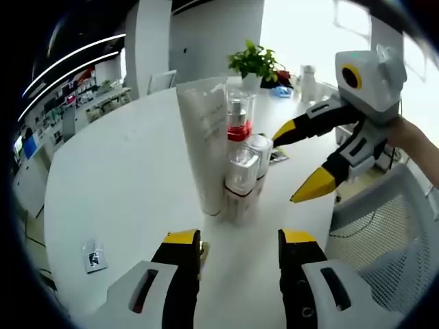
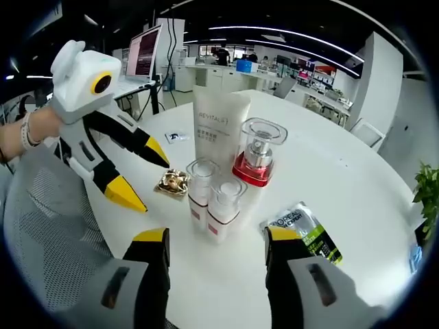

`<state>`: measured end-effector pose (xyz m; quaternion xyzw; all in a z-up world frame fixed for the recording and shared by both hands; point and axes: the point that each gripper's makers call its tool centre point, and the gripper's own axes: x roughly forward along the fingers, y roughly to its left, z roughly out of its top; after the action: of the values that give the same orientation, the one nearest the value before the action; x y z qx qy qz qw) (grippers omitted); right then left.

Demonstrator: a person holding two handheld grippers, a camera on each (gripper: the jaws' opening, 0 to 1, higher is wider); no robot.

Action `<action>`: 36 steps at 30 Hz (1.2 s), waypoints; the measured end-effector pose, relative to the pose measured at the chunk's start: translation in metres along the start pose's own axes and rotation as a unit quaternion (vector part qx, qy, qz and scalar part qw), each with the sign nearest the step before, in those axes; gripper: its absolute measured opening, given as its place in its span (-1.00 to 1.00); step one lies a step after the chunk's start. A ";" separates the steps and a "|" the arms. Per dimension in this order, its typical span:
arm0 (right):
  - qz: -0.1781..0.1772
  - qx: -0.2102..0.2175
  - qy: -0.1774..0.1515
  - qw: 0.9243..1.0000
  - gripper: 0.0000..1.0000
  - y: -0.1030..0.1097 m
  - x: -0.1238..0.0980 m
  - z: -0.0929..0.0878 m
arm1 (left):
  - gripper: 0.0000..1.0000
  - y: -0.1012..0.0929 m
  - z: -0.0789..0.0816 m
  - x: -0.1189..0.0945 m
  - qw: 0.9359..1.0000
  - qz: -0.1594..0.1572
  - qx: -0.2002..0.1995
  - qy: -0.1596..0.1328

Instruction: Arrange the skincare products in the storage area until every visible bottle or jar stands upright without overlapping.

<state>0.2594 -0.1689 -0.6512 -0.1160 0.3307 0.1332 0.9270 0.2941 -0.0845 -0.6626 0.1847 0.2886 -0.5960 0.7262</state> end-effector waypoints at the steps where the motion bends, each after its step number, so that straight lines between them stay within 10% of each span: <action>1: -0.001 0.000 0.000 1.000 0.20 0.001 -0.002 0.001 | -0.10 0.001 0.001 -0.002 1.000 0.002 0.002 -0.002; 36: -0.017 -0.019 -0.033 0.999 0.86 0.007 -0.033 0.038 | 0.63 0.017 0.005 -0.081 0.998 0.029 0.056 0.006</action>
<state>0.2543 -0.1561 -0.6019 -0.1348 0.2953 0.1275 0.9372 0.3015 -0.0225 -0.6081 0.2368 0.2543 -0.5886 0.7299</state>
